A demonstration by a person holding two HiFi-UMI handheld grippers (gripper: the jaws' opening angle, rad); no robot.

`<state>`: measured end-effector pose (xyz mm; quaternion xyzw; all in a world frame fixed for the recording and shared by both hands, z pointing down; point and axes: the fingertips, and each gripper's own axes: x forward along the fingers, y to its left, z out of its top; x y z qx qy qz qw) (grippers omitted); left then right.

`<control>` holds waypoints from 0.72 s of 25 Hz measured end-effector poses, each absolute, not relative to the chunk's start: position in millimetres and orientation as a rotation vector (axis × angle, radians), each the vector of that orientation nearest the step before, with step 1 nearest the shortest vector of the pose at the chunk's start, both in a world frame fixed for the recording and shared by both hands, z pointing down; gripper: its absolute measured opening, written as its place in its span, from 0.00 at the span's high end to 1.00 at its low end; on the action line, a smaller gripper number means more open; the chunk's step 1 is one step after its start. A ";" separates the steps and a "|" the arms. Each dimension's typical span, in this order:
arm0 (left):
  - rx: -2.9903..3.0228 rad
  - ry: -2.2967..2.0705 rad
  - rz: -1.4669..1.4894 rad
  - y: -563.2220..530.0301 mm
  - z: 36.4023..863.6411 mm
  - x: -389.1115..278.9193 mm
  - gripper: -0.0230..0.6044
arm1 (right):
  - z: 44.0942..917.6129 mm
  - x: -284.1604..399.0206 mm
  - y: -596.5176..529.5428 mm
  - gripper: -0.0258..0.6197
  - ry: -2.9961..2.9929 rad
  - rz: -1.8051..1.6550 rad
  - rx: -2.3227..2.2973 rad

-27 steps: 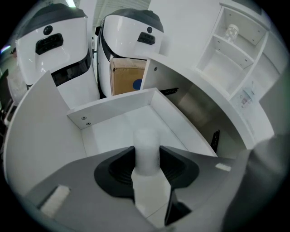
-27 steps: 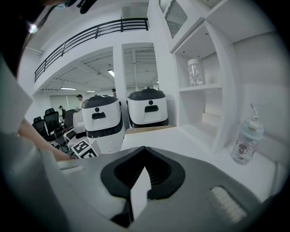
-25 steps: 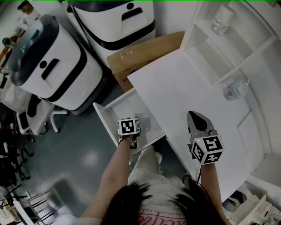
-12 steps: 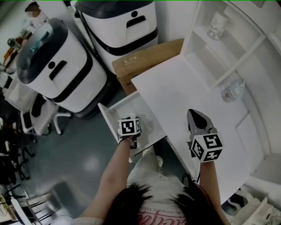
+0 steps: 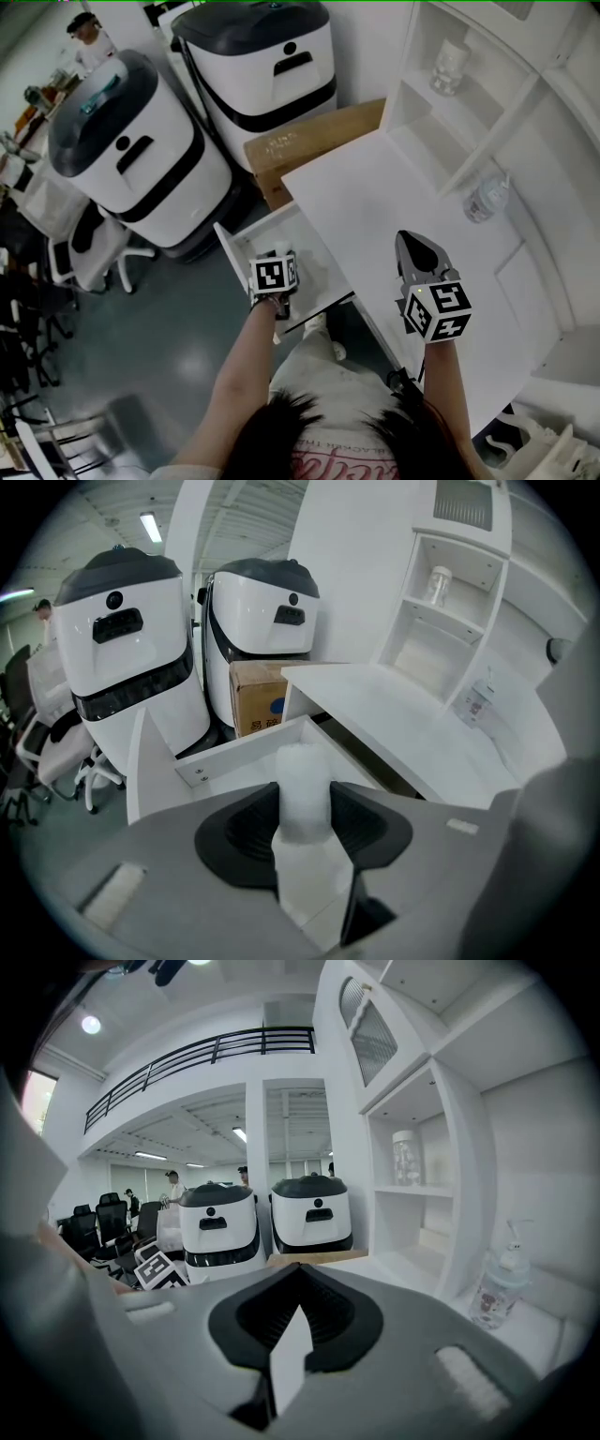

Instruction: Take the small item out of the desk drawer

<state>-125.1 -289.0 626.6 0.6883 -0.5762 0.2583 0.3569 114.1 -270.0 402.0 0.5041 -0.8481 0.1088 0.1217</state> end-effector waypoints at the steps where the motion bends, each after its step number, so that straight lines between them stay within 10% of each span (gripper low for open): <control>1: 1.782 -1.494 0.656 -287.9 622.1 -125.0 0.67 | 398.2 114.0 -268.7 0.96 -2.483 0.307 1.471; 18: 1.958 -1.650 0.539 -271.7 532.4 -131.6 0.67 | 347.2 103.9 -238.3 0.96 -2.598 0.164 1.480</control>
